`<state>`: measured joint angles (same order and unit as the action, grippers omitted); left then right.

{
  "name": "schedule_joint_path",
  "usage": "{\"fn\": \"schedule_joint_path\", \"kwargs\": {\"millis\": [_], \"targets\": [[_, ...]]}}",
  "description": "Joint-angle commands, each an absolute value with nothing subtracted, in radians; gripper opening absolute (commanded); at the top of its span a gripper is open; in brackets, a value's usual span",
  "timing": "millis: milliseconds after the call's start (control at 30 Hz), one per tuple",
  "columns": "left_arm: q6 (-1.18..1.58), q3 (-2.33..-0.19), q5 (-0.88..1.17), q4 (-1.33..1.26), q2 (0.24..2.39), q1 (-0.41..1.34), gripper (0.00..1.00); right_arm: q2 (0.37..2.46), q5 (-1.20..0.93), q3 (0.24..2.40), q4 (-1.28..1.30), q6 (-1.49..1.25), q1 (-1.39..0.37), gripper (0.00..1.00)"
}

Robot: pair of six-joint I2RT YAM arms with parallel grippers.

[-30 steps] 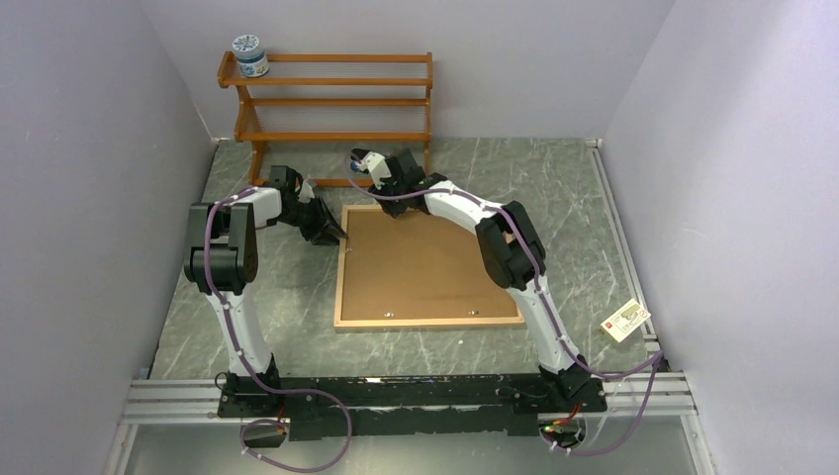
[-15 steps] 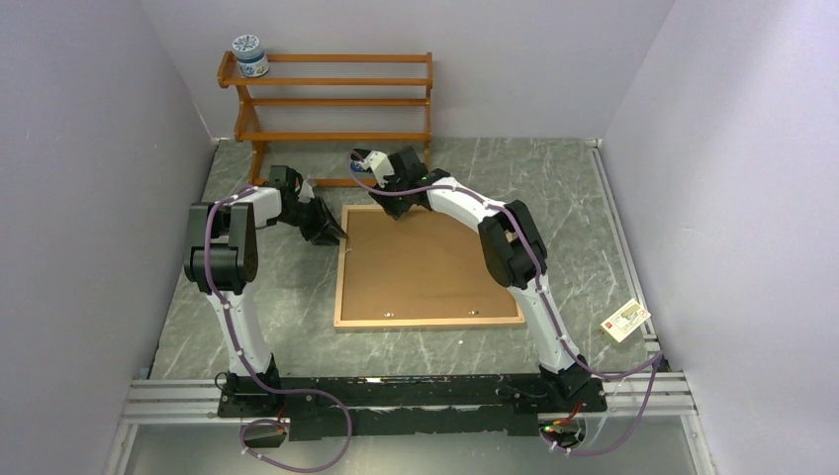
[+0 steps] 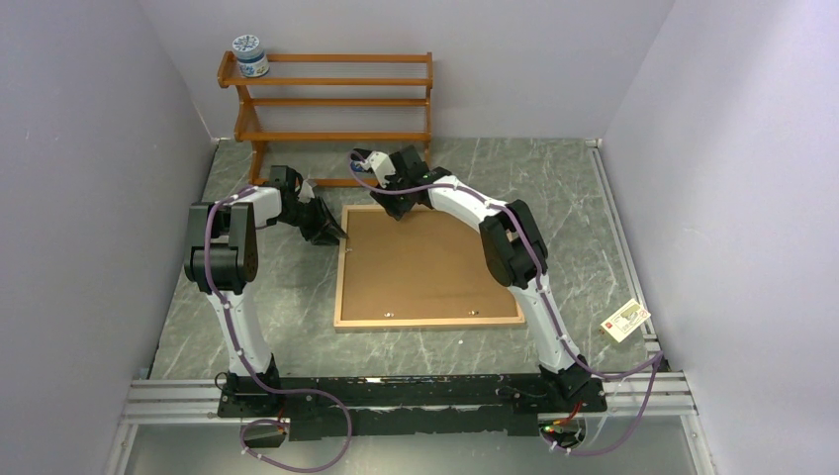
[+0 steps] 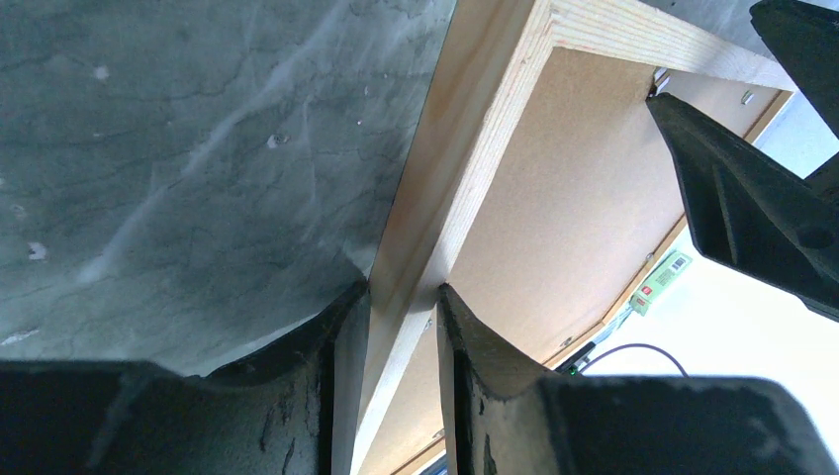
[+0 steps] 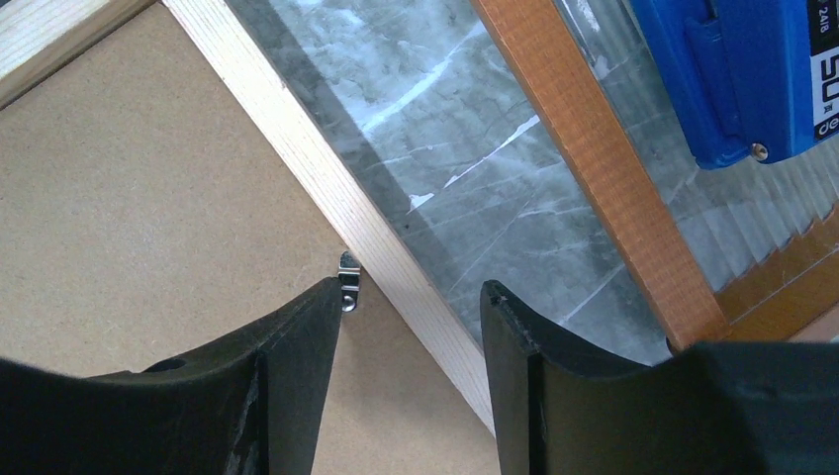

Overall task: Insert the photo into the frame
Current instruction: Install the photo frame at the center of the board.

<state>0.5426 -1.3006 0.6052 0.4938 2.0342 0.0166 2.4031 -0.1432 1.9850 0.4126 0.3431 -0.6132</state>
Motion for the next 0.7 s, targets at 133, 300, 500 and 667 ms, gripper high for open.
{"fn": "schedule_joint_path", "kwargs": {"millis": [133,300,500,667], "targets": [[0.519,-1.290,0.535,0.564,2.078,0.019,0.36,2.448,-0.082,1.989,0.438,0.333,-0.611,0.52],[0.520,-1.289,0.535,0.563,2.079,0.020,0.36,2.456,-0.033,1.971,0.411,0.324,-0.609,0.42],[0.518,-1.290,0.521,0.573,2.081,0.019,0.34,2.432,0.029,1.919,0.348,0.297,-0.609,0.25],[0.520,-1.290,0.517,0.574,2.085,0.020,0.34,2.408,0.041,1.891,0.307,0.270,-0.607,0.16]]}}
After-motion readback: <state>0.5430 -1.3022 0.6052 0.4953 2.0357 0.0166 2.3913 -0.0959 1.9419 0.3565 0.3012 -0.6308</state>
